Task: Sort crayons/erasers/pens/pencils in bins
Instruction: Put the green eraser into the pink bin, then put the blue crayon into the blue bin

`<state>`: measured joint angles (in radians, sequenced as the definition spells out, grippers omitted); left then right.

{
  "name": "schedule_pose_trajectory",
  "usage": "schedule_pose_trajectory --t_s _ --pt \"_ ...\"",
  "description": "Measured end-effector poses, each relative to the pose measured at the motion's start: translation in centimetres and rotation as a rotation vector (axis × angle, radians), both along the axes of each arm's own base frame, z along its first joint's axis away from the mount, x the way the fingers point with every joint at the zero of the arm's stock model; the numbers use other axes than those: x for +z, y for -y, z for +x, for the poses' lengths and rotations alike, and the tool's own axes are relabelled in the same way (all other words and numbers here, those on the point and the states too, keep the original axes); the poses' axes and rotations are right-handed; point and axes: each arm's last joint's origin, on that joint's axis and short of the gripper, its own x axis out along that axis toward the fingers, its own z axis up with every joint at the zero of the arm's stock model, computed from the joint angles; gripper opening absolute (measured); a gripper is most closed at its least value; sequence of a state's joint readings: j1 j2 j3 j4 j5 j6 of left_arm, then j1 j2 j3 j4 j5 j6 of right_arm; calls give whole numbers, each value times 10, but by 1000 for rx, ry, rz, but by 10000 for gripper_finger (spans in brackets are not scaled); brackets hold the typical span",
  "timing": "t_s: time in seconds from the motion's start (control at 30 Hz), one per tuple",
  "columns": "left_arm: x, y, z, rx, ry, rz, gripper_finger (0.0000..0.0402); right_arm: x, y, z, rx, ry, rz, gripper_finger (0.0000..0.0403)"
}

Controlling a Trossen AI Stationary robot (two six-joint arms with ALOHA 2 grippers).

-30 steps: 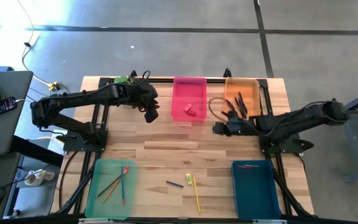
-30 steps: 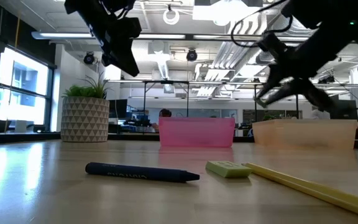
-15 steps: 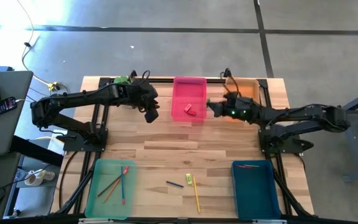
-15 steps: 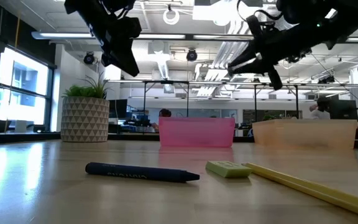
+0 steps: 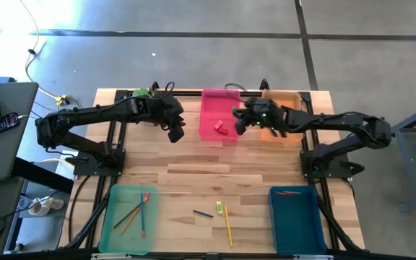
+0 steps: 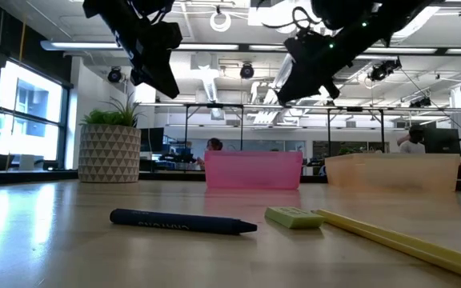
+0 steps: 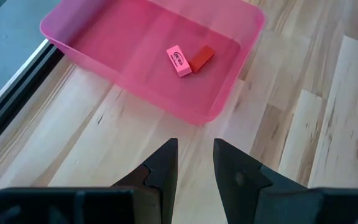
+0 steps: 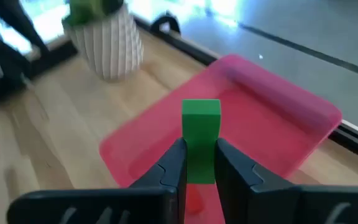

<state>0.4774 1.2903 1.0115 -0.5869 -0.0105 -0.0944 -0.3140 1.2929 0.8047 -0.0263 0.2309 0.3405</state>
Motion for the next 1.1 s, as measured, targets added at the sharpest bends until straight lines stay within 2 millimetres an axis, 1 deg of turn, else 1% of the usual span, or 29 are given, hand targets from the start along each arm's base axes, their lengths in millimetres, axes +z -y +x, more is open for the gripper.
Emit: schedule_pose_trajectory --t_s 0.1,0.2,0.37,0.6,0.7,0.8,0.93,1.1 --pt "0 0 0 -1 0 -1 90 -7 1 12 36 -95 -14 48" --pt "0 1 0 -14 6 -15 96 -16 3 22 68 -136 7 48" --pt "-1 4 1 -31 -1 -42 116 -39 3 36 118 -207 69 48" --pt "-2 20 7 -59 2 -76 154 -52 -5 50 133 -240 111 52" --pt "-2 30 11 -96 1 -78 167 -52 -6 52 109 -235 144 68" --pt "-2 42 15 -134 2 -86 175 -52 -6 52 81 -228 170 96" --pt "-2 59 20 -199 0 -87 176 -50 -5 52 20 -206 183 138" --pt "-2 81 24 -273 1 -98 176 -50 -5 52 1 -194 203 178"
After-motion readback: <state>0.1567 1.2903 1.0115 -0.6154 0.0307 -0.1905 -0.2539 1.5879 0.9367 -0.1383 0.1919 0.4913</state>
